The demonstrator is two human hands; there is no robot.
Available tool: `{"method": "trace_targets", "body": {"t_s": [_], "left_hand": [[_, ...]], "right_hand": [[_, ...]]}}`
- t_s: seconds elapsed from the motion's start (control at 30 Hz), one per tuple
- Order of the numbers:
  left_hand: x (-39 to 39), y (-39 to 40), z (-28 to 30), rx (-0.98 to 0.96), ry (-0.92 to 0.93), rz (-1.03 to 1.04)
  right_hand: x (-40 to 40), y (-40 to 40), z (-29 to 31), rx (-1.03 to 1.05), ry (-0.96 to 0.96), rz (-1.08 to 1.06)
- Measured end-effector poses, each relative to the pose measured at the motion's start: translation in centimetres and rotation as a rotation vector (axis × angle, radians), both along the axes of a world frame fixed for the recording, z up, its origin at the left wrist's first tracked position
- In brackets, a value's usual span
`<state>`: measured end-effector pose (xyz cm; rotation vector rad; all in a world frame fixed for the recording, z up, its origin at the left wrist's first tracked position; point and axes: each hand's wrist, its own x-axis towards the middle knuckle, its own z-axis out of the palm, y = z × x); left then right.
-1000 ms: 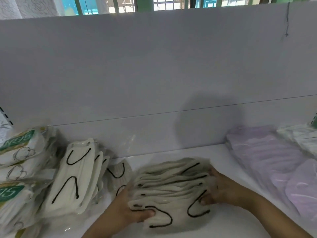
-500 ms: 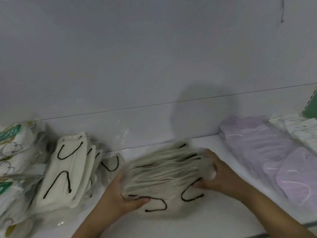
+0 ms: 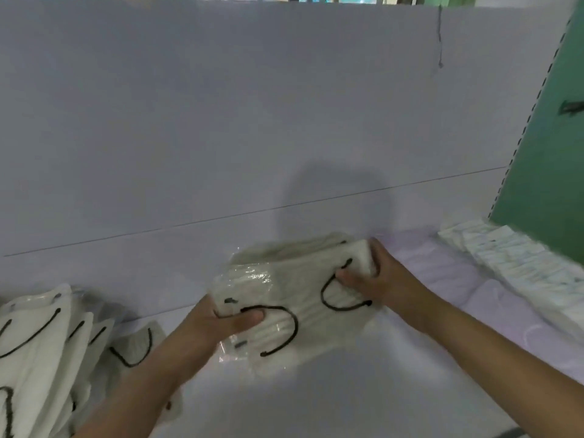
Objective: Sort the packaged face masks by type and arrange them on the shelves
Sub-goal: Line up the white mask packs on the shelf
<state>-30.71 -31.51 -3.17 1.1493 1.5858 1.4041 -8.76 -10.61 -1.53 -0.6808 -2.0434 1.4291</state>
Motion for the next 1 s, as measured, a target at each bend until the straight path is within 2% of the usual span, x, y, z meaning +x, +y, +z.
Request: {"method": "trace_targets", "body": {"t_s": [0.07, 0.17, 0.23, 0.3, 0.37, 0.43, 0.5, 0.67, 0.8, 0.87, 0.93, 1.0], "left_hand": [[-0.1, 2.8, -0.3, -0.040, 0.064, 0.020], [0.8, 5.3, -2.7, -0.104, 0.092, 0.210], [2.7, 6.8, -3.5, -0.115, 0.084, 0.348], [4.1, 8.4, -4.2, -0.121, 0.179, 0.430], [4.9, 9.1, -5.6, -0.159, 0.314, 0.446], [5.3, 9.0, -6.5, -0.207, 0.399, 0.482], [5.9, 8.5, -7.1, -0.220, 0.393, 0.545], [8.3, 8.0, -8.2, -0.366, 0.357, 0.545], [6.0, 8.9, -8.0, -0.300, 0.329, 0.743], [5.1, 10.5, -6.7, -0.254, 0.198, 0.853], [3.9, 12.3, -5.6, -0.216, 0.068, 0.903], [3.3, 13.6, -4.8, -0.225, 0.041, 0.899]], "right_hand": [[-0.1, 3.0, 0.6, 0.163, -0.134, -0.046], [-0.3, 6.2, -0.5, 0.640, -0.363, -0.070], [-0.8, 7.4, -2.1, 0.994, -0.430, 0.055], [-1.7, 8.1, -3.8, 1.181, -0.503, 0.254], [-2.5, 8.6, -5.2, 1.196, -0.633, 0.463], [-2.8, 9.2, -5.8, 1.235, -0.646, 0.538], [-2.6, 9.2, -5.9, 1.278, -0.573, 0.553], [-1.3, 8.4, -6.6, 1.247, -0.547, 0.815], [-0.6, 8.2, -5.4, 0.980, -0.534, 0.951], [-1.1, 9.1, -4.7, 0.898, -0.375, 0.819], [-2.3, 11.2, -3.9, 0.923, -0.225, 0.428], [-3.5, 13.2, -3.5, 0.929, -0.232, 0.138]]}}
